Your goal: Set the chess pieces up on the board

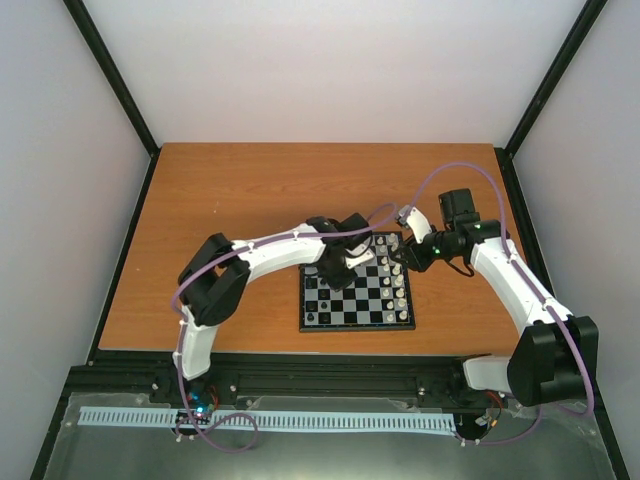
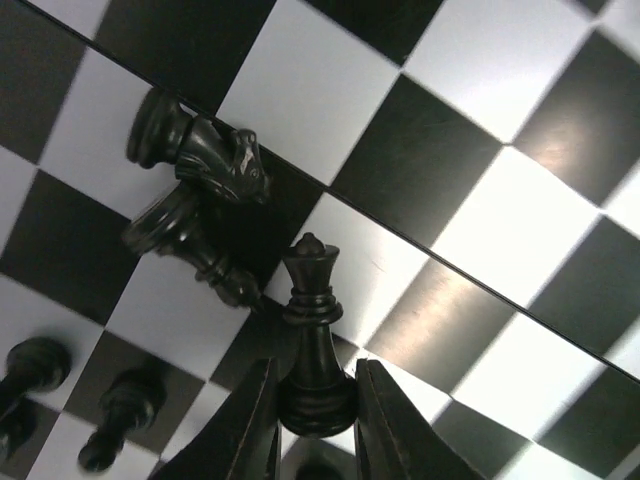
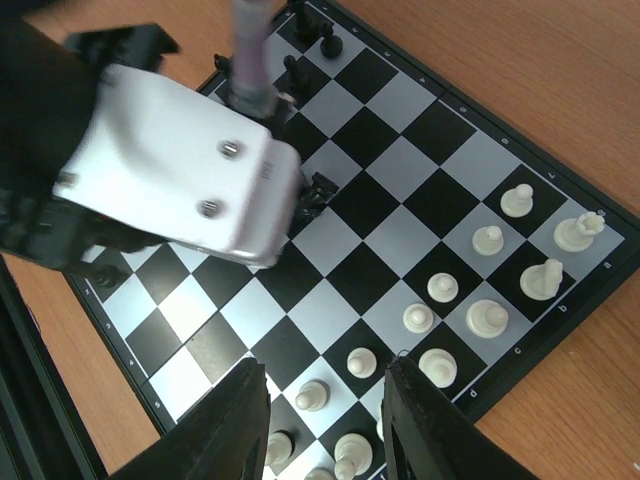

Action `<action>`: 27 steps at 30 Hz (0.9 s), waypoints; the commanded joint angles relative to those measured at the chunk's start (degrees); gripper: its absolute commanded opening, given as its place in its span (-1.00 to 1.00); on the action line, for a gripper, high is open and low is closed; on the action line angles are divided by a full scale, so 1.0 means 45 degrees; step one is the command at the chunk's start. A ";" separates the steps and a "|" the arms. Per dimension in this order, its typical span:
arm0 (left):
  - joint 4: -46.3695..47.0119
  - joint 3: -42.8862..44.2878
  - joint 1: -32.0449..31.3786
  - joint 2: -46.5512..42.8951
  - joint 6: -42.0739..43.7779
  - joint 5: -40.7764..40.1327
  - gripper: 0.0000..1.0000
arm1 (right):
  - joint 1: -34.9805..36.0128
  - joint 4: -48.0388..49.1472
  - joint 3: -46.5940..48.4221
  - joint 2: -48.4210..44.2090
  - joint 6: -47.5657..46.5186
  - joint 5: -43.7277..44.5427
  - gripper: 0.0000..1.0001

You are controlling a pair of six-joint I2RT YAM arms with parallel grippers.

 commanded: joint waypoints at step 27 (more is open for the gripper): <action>0.6521 -0.4972 -0.0263 -0.7294 -0.0864 0.2896 -0.76 | 0.0425 -0.5527 0.3522 0.4321 -0.2138 -0.7703 -0.07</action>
